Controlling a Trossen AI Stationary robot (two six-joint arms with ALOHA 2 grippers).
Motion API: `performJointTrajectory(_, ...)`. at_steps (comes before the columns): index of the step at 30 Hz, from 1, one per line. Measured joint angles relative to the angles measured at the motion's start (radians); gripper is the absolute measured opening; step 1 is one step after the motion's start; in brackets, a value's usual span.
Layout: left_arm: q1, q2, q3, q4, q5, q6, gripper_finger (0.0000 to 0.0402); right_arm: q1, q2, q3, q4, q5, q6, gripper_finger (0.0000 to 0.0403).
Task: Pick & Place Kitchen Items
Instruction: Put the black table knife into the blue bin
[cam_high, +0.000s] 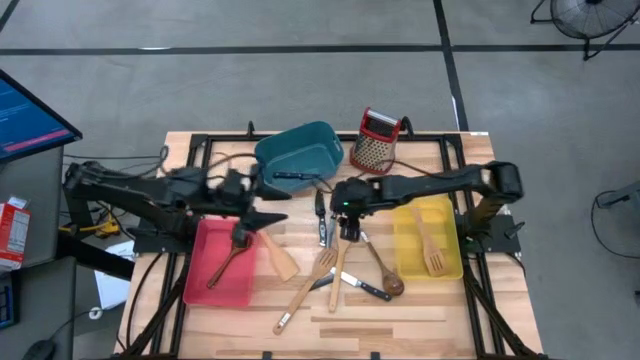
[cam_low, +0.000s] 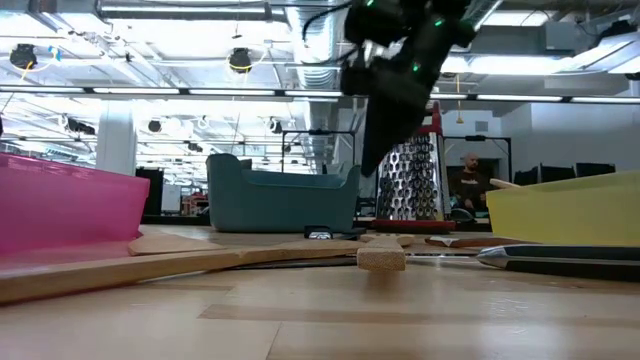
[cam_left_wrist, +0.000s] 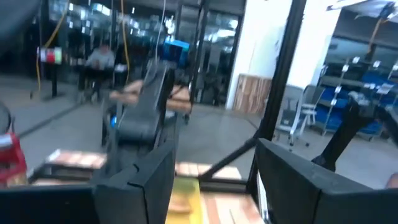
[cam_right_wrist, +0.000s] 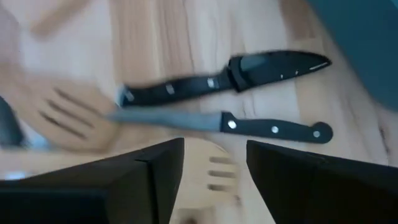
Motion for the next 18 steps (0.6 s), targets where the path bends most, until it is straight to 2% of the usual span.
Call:
performJointTrajectory(4, -0.01, -0.048, 0.0, -0.019, 0.0, 0.007, 0.0204, -0.019, 0.069, 0.08, -0.082, 0.0, -0.272, 0.0186)
performJointTrajectory(8, -0.011, -0.068, 0.0, -0.069, 0.0, 0.007, 0.0204, -0.021, 0.114, 0.112, -0.065, 0.013, -0.549, 0.0192)
performJointTrajectory(12, -0.011, -0.067, 0.0, -0.103, 0.002, 0.007, 0.0204, -0.04, 0.176, 0.134, -0.033, 0.028, -0.662, 0.0197)
performJointTrajectory(18, -0.011, -0.067, 0.0, -0.126, 0.003, 0.007, 0.0204, -0.085, 0.266, 0.159, -0.1, 0.038, -0.665, 0.0198)
